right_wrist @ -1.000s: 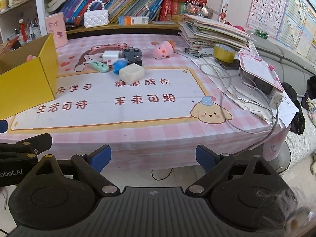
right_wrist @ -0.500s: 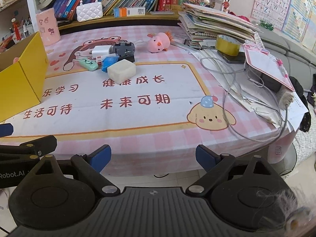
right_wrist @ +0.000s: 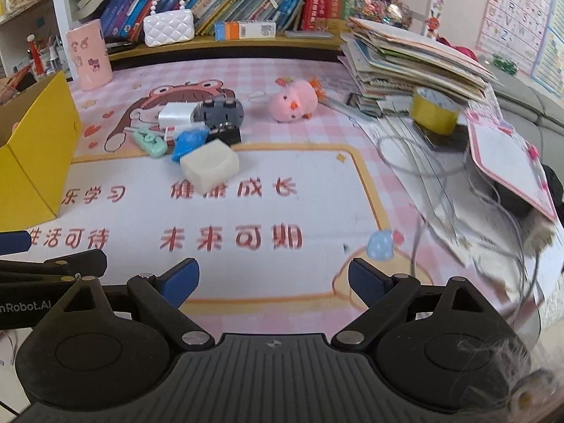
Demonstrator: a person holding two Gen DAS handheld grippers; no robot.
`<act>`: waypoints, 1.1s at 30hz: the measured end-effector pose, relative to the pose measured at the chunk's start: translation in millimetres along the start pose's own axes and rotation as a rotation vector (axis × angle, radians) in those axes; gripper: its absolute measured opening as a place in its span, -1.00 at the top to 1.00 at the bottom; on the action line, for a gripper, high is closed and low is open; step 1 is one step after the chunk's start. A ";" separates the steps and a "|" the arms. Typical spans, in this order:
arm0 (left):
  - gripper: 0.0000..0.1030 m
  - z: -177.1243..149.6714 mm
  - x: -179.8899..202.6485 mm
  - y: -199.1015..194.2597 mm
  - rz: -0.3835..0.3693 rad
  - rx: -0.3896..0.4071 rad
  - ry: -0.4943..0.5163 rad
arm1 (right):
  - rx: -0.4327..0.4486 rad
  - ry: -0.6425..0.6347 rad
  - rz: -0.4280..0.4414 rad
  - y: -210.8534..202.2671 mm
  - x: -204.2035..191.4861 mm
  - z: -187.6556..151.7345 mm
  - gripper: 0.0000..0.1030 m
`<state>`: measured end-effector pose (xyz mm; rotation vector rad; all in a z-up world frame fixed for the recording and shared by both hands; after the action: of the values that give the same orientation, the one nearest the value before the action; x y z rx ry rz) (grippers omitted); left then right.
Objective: Organize objects
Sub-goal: 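Move both tools back toward the remaining toys on the table, then grasp the white foam cube with the left tool while the right tool grasps the pink chick plush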
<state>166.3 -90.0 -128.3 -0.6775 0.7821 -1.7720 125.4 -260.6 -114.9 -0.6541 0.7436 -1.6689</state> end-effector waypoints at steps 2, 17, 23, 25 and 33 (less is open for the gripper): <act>-0.92 5.7 1.1 4.3 0.008 0.003 -0.008 | 0.006 -0.008 0.014 5.9 3.0 8.1 -0.77; -0.63 43.0 23.2 35.4 0.041 0.026 -0.032 | 0.065 0.004 0.059 42.8 35.8 59.3 -0.58; -0.50 55.4 37.2 57.7 0.030 0.020 -0.022 | 0.069 0.028 0.058 57.7 48.4 70.4 -0.58; -0.50 61.9 46.8 65.4 0.011 0.026 -0.011 | 0.079 0.038 0.048 60.0 52.6 75.3 -0.58; -0.50 79.5 66.9 107.6 -0.004 0.022 0.019 | 0.093 0.057 0.021 73.4 71.7 95.7 -0.65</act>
<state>268.5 -195.5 -156.4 -0.6493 0.7728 -1.7908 228.6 -355.4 -106.4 -0.5330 0.7066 -1.6980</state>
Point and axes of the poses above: each gripper's, at about its wrist camera, not at the fingertips, and y roughly the way its jaws point, x to its right, z to its top, the point moved 10 cm from there along y, roughly the way its jaws point, and after that the axes turned 1 degree about -z, right-handed, at the moved point
